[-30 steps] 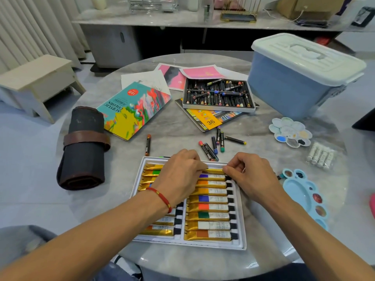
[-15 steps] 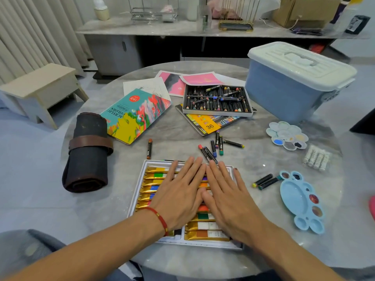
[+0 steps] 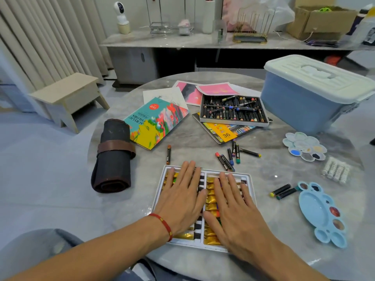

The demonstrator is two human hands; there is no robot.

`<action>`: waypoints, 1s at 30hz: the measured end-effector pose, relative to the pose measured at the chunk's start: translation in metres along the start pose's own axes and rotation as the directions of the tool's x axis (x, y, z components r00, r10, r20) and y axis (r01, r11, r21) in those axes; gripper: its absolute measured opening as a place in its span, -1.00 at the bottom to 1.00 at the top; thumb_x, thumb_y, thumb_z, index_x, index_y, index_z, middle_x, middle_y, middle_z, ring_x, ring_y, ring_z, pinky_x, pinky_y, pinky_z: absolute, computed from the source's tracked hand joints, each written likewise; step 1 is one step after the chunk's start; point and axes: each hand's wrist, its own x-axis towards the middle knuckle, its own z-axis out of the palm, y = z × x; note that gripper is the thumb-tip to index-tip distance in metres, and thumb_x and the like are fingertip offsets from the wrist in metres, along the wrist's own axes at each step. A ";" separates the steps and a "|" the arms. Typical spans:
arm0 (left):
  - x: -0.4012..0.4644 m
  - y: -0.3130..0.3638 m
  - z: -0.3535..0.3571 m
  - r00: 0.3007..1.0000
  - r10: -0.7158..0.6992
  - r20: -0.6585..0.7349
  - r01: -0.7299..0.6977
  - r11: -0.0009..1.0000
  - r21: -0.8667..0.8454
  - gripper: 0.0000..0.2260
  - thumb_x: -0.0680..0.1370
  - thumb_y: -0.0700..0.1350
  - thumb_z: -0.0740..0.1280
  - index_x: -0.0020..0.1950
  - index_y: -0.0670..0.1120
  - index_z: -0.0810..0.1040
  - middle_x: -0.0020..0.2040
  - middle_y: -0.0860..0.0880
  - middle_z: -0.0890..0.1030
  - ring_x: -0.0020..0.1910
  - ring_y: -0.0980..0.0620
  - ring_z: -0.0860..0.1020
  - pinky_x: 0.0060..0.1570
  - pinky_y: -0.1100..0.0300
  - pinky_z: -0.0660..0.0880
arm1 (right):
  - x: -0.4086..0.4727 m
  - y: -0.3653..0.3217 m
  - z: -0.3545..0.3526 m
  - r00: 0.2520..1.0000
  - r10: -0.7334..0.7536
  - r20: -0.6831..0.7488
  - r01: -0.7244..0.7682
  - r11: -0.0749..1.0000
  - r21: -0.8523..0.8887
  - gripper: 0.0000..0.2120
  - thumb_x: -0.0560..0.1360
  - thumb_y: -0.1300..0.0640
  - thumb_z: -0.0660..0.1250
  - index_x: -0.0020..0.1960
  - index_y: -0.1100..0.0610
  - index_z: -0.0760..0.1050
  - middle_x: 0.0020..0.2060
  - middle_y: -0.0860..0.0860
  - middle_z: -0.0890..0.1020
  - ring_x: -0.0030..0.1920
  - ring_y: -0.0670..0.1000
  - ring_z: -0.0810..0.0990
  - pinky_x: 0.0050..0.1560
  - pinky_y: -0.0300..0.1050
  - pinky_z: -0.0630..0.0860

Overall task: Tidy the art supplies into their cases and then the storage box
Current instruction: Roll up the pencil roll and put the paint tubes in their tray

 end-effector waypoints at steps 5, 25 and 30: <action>0.067 -0.046 -0.035 0.920 -0.152 -0.361 0.088 0.978 -0.187 -0.64 0.59 -0.10 0.18 0.37 -0.16 0.45 0.32 -0.15 0.49 0.32 -0.15 0.41 0.33 -0.05 0.38 | 0.019 0.004 -0.040 0.996 0.062 0.061 -0.071 0.984 0.162 -0.26 0.55 -0.35 -0.37 0.63 -0.01 -0.28 0.60 -0.07 -0.28 0.60 -0.04 -0.31 0.61 -0.02 -0.23; 0.080 -0.087 -0.117 0.820 -0.174 -0.546 0.362 0.895 0.259 -0.90 0.55 -0.20 0.30 0.00 -0.08 0.60 -0.22 -0.13 0.65 -0.22 -0.19 0.61 0.01 0.01 0.44 | 0.075 0.011 -0.094 0.915 0.268 -0.303 -0.060 0.831 0.554 -0.60 0.64 -0.03 0.20 0.45 0.03 0.36 0.29 -0.04 0.55 0.23 -0.02 0.55 0.22 0.01 0.49; 0.047 -0.081 -0.114 0.770 0.238 -0.592 -0.138 0.968 0.209 -0.82 0.50 -0.22 0.48 0.10 -0.11 0.66 -0.04 -0.14 0.71 -0.03 -0.18 0.67 0.06 -0.07 0.57 | 0.071 0.031 -0.129 0.797 0.604 -0.016 0.008 0.016 1.000 -0.55 0.65 -0.13 0.14 0.48 0.01 0.32 0.23 0.01 0.61 0.09 0.01 0.65 0.02 0.06 0.66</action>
